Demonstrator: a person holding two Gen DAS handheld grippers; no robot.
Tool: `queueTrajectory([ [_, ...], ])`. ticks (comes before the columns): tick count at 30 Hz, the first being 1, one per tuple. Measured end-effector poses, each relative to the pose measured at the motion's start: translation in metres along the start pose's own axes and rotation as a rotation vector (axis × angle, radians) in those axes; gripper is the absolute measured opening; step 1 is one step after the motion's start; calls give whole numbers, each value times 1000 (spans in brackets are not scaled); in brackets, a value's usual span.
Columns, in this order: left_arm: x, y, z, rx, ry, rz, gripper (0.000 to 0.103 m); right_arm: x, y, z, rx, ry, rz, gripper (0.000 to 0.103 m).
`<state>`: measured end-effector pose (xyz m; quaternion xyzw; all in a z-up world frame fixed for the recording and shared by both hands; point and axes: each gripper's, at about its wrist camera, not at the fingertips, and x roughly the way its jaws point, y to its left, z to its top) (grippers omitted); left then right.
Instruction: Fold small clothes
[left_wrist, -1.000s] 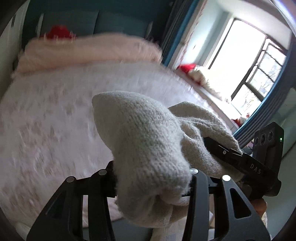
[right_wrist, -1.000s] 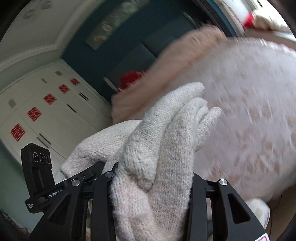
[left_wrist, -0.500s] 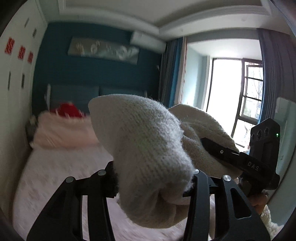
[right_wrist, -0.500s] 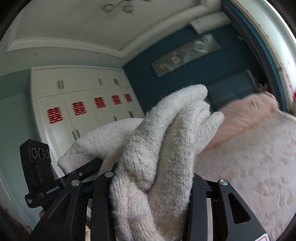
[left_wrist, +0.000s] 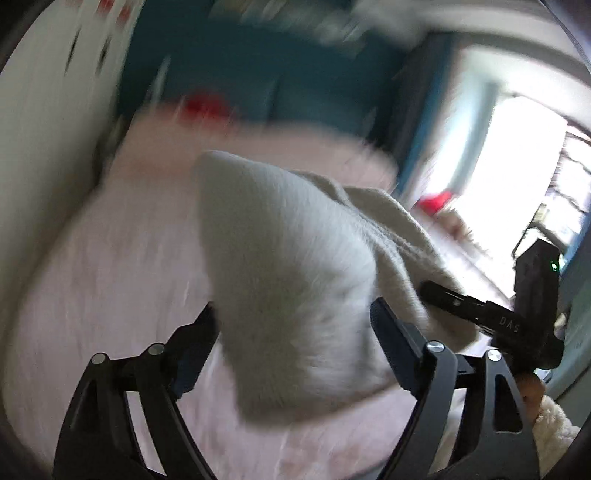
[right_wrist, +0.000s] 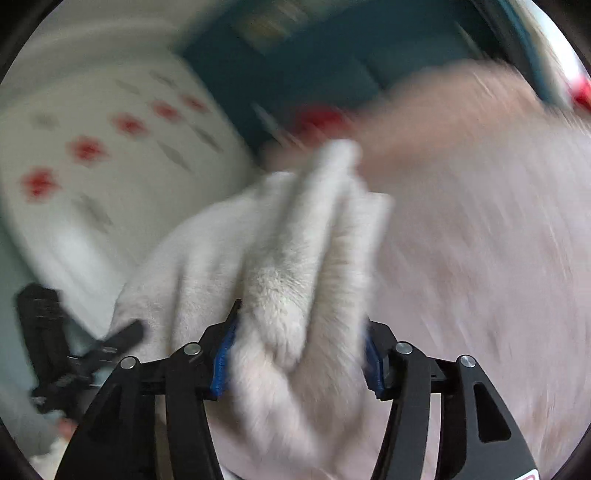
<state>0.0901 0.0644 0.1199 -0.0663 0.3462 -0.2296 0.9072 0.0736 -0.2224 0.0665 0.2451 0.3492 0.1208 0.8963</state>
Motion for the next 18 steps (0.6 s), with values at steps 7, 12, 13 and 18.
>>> queueTrajectory([
  [7, 41, 81, -101, -320, 172, 24, 84, 39, -58, -80, 114, 213, -107, 56],
  [12, 71, 85, -86, -374, 158, 9, 95, 67, -60, -67, 163, 221, -86, 72],
  [13, 83, 86, -86, -383, 178, 26, 95, 76, -61, -69, 176, 237, -92, 74],
  [18, 141, 104, -99, -466, 295, 3, 67, 129, -72, -78, 271, 328, -72, 51],
])
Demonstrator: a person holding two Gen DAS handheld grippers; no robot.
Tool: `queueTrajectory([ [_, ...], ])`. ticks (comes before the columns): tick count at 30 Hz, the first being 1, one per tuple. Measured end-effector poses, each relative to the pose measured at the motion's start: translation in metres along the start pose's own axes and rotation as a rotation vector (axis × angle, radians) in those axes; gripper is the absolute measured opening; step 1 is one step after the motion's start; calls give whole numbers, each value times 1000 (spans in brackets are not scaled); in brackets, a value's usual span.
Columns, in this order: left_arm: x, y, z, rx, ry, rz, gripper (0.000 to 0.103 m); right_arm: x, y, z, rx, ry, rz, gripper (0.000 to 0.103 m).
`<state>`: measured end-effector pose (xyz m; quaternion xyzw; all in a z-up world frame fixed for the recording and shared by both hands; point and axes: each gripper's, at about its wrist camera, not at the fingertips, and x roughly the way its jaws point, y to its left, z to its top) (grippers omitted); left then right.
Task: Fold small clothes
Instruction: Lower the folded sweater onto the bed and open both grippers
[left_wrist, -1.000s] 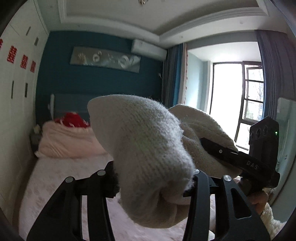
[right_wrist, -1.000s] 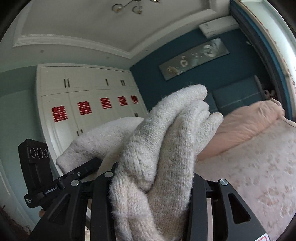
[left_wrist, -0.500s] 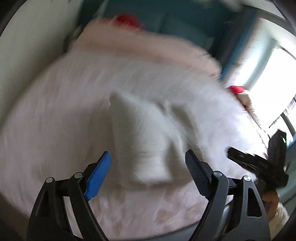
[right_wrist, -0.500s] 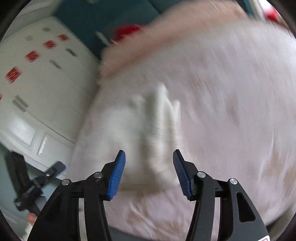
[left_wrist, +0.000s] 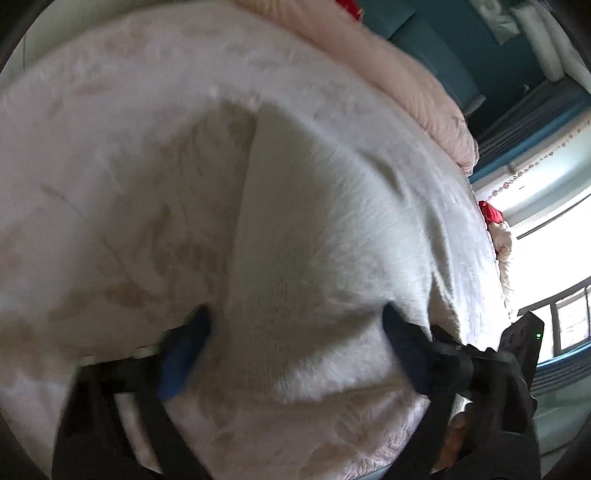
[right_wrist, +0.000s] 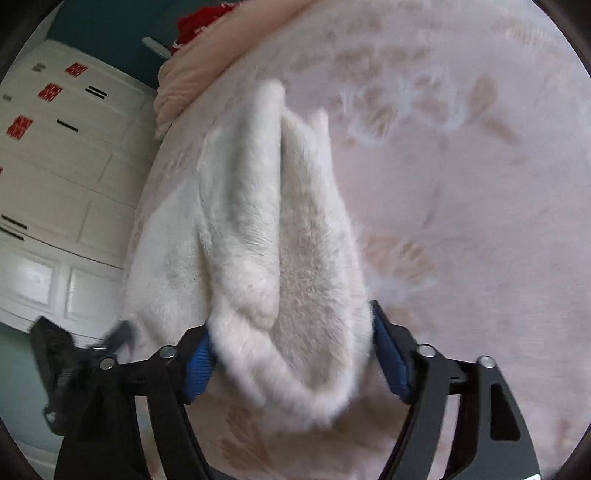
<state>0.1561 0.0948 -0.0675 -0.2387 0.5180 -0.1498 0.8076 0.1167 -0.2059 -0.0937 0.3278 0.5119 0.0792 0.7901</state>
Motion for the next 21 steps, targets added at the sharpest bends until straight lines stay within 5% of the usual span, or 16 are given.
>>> queueTrajectory([
  [2, -1, -5, 1, 27, -13, 29, 52, -4, 13, 4, -37, -24, -6, 32],
  [4, -18, -18, 2, 78, -42, 17, 37, -24, 36, 8, -111, -68, 2, 29],
  [8, -32, -23, 2, 112, -47, 10, 37, -49, 55, 10, -210, -113, -7, 32],
  [10, -12, -14, -4, 117, 6, 57, 42, -18, 32, 4, -183, -7, -72, 39],
  [11, 1, -9, -9, 128, 30, 100, 44, 1, 19, 0, -163, 47, -115, 51],
  [14, -11, -9, -15, 120, 2, 87, 48, -16, 5, -5, -52, -6, -36, 53],
  [16, -31, -19, -14, 138, -32, 128, 46, -44, 17, -6, -65, -77, -78, 54],
  [18, -54, -42, -14, 229, -114, 203, 48, -73, 41, -8, -153, -168, -140, 44],
  [20, -61, -61, -13, 303, -153, 249, 53, -82, 62, -7, -222, -201, -152, 5],
  [21, -61, -73, -14, 339, -155, 258, 53, -79, 73, -6, -253, -190, -157, 1],
])
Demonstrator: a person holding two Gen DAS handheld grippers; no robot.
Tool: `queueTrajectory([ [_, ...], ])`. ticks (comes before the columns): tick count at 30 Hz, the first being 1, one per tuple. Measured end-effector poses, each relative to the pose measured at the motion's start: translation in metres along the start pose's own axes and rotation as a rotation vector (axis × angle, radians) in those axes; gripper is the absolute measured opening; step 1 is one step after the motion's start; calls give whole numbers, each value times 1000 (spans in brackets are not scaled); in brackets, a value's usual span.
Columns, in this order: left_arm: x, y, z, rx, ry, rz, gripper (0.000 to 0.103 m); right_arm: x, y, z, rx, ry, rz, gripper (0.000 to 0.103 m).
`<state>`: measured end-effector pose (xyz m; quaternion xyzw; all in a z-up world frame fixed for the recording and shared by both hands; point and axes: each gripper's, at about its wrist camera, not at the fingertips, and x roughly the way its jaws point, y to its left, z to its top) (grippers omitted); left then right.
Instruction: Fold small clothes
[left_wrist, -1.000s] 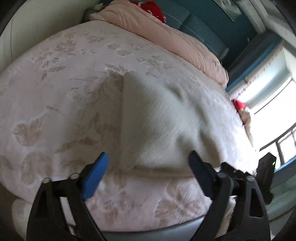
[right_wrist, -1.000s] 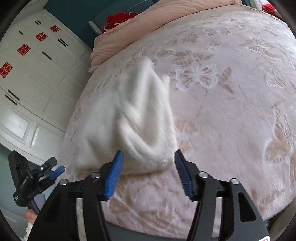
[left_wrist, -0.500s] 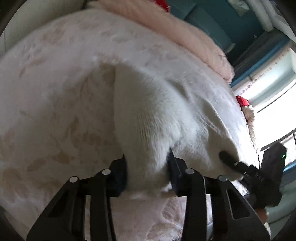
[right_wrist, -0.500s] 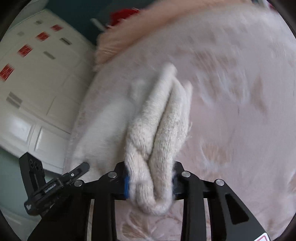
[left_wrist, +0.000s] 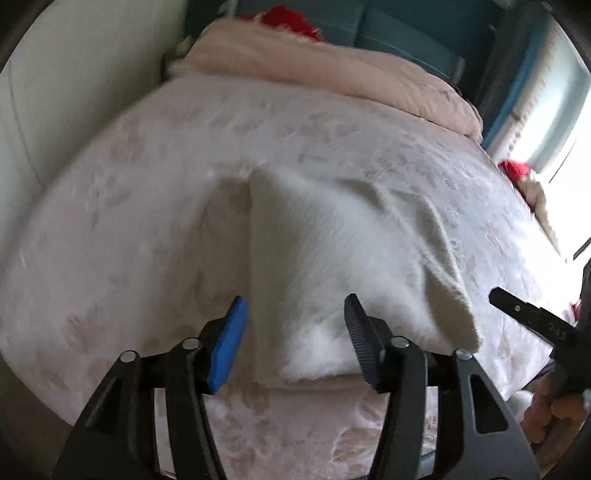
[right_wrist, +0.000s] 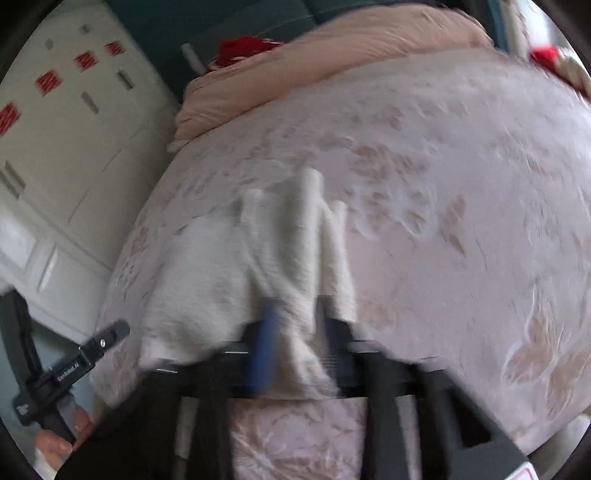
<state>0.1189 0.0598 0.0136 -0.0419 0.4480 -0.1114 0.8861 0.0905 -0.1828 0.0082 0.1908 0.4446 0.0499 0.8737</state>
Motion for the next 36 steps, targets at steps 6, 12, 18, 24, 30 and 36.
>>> queueTrajectory([
  [6, 68, -21, -20, 63, 134, 93, 53, 72, 6, -34, -105, 162, -93, 0],
  [12, 42, -38, -22, 117, 85, 145, 53, 20, 26, -22, -131, 88, -95, 1],
  [18, 4, -51, -19, 118, 27, 174, 54, -9, 26, -36, -103, 35, -99, 3],
  [24, -17, -61, -28, 106, 1, 192, 64, -23, 24, -47, -80, 27, -102, 9],
  [30, -31, -70, -39, 129, -48, 235, 83, -47, 28, -62, -72, -26, -128, 30],
  [36, -37, -76, -47, 144, -45, 248, 87, -58, 31, -76, -84, -51, -169, 43],
])
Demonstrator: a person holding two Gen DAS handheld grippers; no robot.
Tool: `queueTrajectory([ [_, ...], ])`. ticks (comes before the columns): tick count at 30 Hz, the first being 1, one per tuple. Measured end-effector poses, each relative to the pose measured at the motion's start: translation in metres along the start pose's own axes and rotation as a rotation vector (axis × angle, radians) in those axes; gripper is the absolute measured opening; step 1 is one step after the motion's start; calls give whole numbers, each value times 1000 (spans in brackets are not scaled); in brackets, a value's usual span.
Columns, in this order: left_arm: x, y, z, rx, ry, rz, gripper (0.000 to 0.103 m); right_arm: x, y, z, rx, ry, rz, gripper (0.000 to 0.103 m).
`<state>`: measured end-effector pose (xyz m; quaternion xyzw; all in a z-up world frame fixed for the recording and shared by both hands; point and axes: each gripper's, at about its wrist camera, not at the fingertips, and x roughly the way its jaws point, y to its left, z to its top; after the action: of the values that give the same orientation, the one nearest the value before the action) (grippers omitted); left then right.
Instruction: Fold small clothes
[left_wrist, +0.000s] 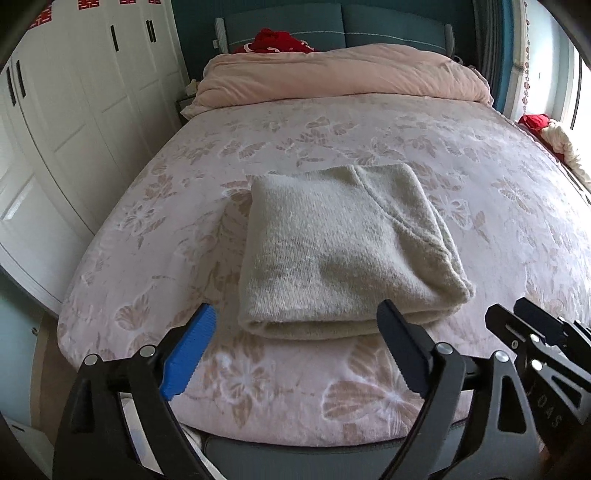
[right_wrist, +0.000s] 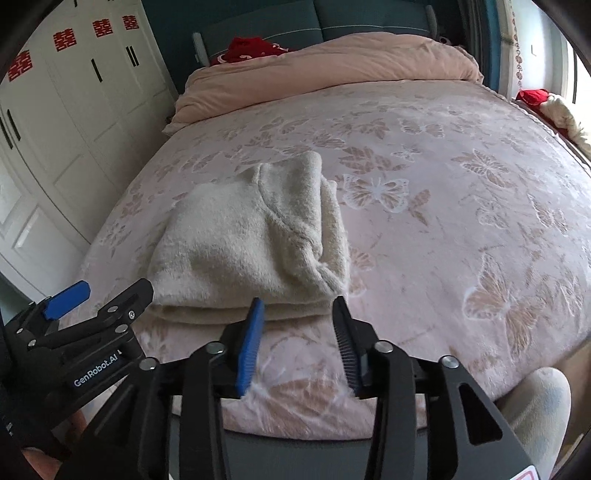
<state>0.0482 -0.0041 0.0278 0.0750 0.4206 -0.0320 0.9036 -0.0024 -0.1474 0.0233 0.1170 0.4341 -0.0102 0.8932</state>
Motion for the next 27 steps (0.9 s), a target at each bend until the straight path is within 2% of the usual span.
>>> queueTrajectory([
  [2, -2, 1, -3, -6, -3, -2, 87, -2, -1, -3, -2, -3, -12, 48],
  [8, -3, 3, -15, -22, -2, 2, 92, -5, 5, -15, -14, -11, -52, 55],
  [13, -2, 7, -23, -59, 12, -27, 92, -9, 12, -23, -33, -27, -70, 56],
  [27, -3, 7, -31, -56, -2, 16, 91, -9, 19, -30, -41, -23, -103, 56],
])
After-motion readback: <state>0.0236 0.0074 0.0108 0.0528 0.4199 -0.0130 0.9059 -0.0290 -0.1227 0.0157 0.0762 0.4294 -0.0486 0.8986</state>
